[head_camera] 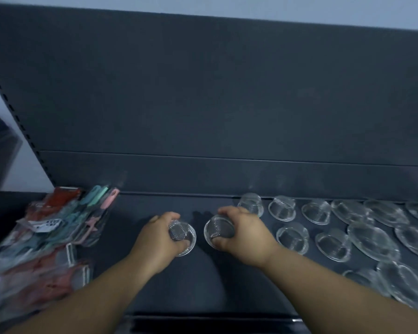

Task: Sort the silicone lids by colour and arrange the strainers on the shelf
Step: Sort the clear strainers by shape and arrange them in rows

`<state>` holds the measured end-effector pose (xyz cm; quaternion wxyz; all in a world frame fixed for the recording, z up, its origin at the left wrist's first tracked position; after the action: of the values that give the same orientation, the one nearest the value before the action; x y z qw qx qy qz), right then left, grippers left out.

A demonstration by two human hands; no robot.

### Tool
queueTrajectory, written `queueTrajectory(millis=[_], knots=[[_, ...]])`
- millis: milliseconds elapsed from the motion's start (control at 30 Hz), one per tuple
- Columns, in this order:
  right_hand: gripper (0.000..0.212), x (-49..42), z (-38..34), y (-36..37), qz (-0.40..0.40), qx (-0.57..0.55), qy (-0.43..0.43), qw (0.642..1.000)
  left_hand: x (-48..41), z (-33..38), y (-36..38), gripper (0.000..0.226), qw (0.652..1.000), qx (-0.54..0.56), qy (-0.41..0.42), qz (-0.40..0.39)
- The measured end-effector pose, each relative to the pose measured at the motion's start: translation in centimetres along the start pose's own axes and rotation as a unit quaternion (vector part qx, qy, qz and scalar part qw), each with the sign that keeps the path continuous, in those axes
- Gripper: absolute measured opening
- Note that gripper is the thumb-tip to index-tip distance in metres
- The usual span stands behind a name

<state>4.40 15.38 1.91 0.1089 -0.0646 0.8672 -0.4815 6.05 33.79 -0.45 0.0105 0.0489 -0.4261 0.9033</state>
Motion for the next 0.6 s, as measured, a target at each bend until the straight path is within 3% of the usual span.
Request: queueTrajectory(millis=[267, 600], knots=[[0.071, 8.8, 7.5, -5.7, 0.015, -0.001, 0.026, 1.0, 7.9, 5.6, 6.3, 0.067, 0.999, 0.031, 0.006, -0.003], [0.069, 14.4, 12.7, -6.2, -0.041, 0.032, 0.032, 0.998, 11.9, 9.8, 11.9, 0.067, 0.999, 0.047, 0.006, 0.005]])
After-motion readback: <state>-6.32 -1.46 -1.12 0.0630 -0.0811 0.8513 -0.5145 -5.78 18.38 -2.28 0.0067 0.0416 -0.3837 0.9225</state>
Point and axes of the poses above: each hand's wrist, its own x-axis away from the middle knuckle, its own y-axis out of the palm, z = x × y, the point moved 10 cm from there along -x, towards the middle knuckle, and after that the axes turned 8 degrees about -y, right-handed, at the moved point
